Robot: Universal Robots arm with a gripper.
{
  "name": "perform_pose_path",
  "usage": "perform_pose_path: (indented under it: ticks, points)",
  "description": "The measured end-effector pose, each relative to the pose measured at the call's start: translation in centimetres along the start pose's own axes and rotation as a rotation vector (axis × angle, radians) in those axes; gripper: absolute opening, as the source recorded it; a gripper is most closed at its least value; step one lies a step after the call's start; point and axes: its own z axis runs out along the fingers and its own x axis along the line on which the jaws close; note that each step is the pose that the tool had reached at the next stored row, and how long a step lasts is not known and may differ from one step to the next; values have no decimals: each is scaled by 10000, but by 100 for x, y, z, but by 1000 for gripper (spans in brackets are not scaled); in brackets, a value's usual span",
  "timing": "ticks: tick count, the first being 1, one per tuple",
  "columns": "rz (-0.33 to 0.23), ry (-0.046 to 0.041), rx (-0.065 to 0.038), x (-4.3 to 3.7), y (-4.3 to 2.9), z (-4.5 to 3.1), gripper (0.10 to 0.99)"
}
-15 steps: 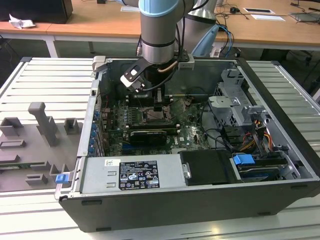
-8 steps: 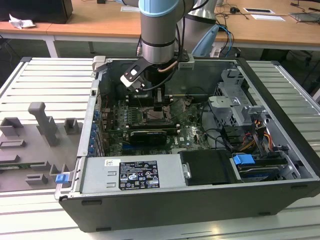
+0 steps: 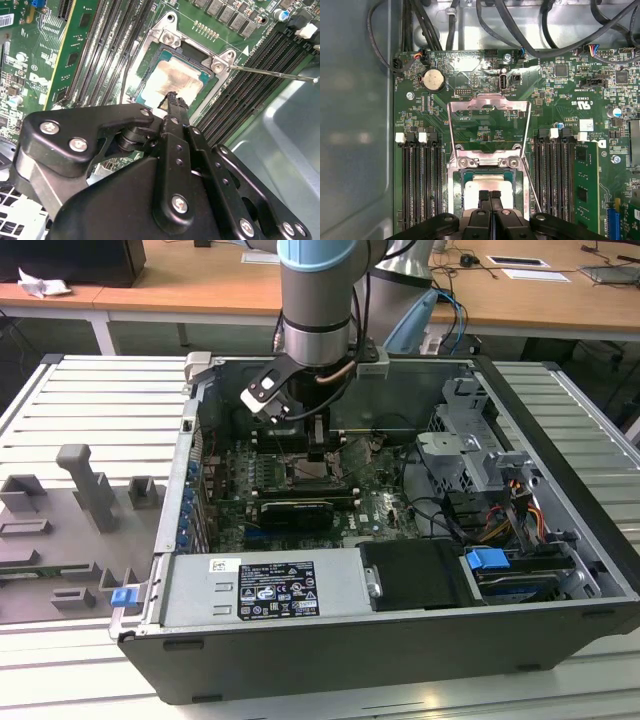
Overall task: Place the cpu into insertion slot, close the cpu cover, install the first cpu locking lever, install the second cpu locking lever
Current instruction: 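Close the cpu cover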
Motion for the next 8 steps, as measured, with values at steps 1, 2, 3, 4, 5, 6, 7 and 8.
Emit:
perform_pose_path:
  ticks: [1, 2, 3, 4, 5, 6, 7, 8]
  points:
    - [0, -1, -1, 1, 1, -14, 106]
    - [0, -3, -1, 1, 2, -27, 106]
    - [0, -8, -3, 3, 3, -38, 106]
    - [-1, -22, -1, 3, 3, -47, 106]
    - [-2, -30, -2, 4, 4, -54, 106]
    - [-2, -33, -1, 4, 4, -61, 106]
    - [-2, -38, -2, 5, 4, -74, 106]
    - [-2, -43, -2, 7, 5, -84, 106]
